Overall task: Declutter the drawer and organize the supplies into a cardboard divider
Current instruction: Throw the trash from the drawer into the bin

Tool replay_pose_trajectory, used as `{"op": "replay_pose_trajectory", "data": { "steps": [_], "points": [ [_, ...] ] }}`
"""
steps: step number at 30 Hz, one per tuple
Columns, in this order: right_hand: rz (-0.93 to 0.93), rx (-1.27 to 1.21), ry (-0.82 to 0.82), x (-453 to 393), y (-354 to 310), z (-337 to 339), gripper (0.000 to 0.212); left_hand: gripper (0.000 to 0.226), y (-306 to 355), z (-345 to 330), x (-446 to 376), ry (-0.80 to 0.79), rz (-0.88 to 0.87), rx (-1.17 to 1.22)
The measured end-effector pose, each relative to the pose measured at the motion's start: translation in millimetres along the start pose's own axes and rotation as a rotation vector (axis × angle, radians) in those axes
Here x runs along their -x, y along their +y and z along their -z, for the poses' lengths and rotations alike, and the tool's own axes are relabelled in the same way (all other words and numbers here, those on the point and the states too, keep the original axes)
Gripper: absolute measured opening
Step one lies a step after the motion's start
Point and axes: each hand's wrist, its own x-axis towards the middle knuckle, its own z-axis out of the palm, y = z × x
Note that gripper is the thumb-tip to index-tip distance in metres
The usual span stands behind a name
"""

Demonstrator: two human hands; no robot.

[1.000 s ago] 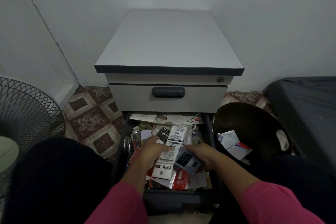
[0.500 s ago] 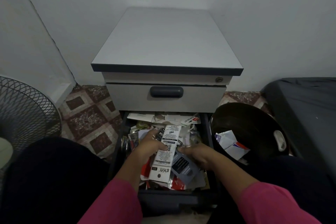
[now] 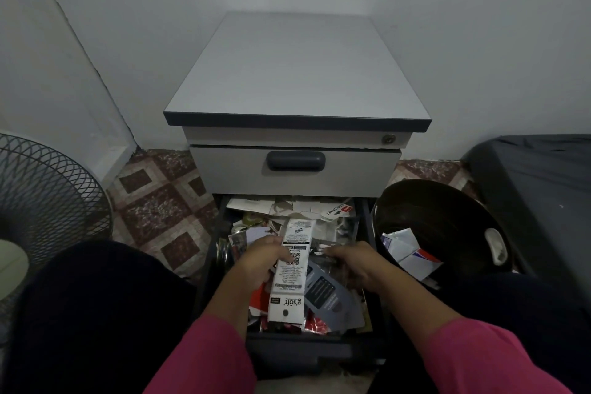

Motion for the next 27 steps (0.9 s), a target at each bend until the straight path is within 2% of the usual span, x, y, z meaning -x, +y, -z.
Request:
{"op": "replay_pose_trajectory", "data": {
  "steps": [4,7,12,15,18,21,23,27],
  "points": [
    [-0.004,0.012,0.031,4,-12,11,0.032,0.018,7,3,5,-0.003,0.029,0.151],
    [0.036,0.093,0.067,12,-26,27,0.031,0.013,14,3,9,-0.018,0.051,0.228],
    [0.099,0.259,0.226,21,-48,80,0.031,0.01,32,-20,16,-0.095,-0.024,0.273],
    [0.097,0.391,0.339,28,-59,120,0.036,0.019,41,-54,17,-0.102,-0.076,0.309],
    [0.048,0.567,0.475,33,-69,150,0.044,0.013,48,-101,14,-0.08,-0.126,0.23],
    [0.03,0.62,0.543,30,-69,169,0.052,0.018,52,-155,2,-0.069,-0.16,0.147],
    [0.006,0.628,0.534,29,-69,173,0.055,0.019,51,-186,-10,-0.049,-0.181,0.065],
    [-0.041,0.644,0.358,31,-71,171,0.065,0.017,51,-234,-27,-0.025,-0.223,-0.052]
  ]
}}
